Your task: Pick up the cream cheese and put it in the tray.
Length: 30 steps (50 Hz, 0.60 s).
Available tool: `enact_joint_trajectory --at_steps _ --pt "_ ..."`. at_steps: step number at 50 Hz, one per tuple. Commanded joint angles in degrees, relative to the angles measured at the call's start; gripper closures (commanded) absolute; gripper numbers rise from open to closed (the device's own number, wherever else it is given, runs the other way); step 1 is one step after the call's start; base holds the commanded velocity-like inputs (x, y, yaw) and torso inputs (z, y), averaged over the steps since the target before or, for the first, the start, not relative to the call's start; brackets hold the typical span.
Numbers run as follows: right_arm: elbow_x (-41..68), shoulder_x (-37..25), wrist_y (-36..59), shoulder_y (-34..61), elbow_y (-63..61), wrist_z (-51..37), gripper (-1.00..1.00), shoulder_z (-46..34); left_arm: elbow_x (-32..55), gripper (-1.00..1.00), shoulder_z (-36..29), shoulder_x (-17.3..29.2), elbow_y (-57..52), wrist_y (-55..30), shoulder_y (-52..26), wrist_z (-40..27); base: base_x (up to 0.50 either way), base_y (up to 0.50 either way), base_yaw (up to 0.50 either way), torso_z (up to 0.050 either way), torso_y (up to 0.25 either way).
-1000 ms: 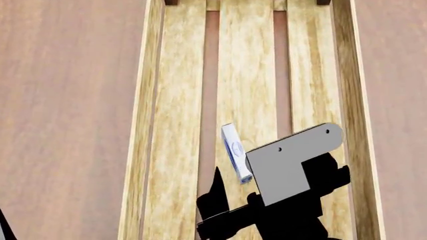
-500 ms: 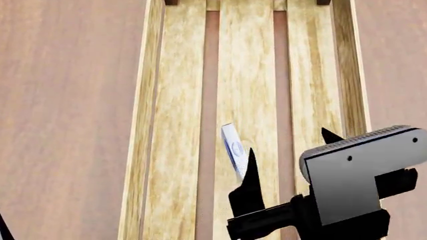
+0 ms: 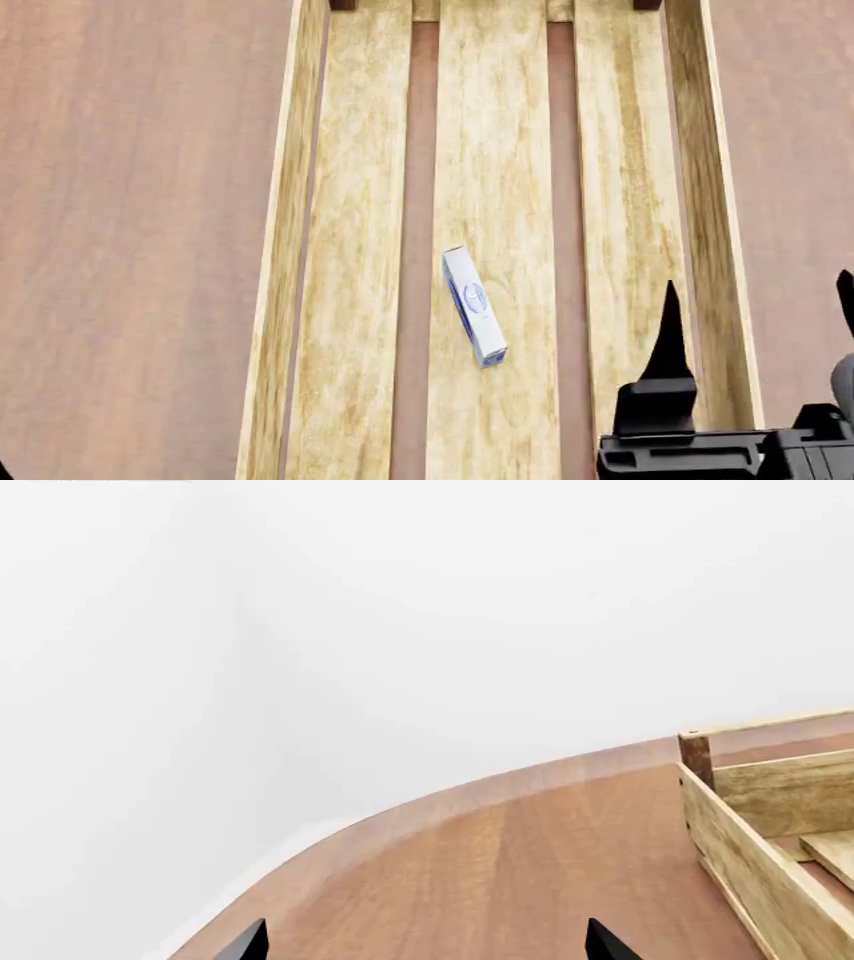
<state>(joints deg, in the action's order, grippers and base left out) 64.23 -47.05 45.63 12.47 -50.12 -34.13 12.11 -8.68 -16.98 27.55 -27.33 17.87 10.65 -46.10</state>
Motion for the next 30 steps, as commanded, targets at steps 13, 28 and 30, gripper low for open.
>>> enact_joint_trajectory --at_steps 13,28,30 --pt "-28.9 7.2 -19.0 -15.2 -1.7 5.1 -1.00 2.0 1.5 -1.00 4.6 2.3 -10.5 -9.6 -2.0 1.6 0.00 0.00 0.00 0.000 0.000" --pt "-31.5 8.0 -21.4 -15.8 -1.0 6.1 -1.00 -0.2 0.2 -1.00 5.5 2.8 -16.3 -14.3 -2.7 2.5 0.00 0.00 0.00 0.000 0.000" --pt "-31.7 8.1 -21.5 -15.7 -1.0 6.0 -1.00 -0.5 0.3 -1.00 5.5 2.8 -16.3 -14.3 -2.7 2.5 0.00 0.00 0.00 0.000 0.000"
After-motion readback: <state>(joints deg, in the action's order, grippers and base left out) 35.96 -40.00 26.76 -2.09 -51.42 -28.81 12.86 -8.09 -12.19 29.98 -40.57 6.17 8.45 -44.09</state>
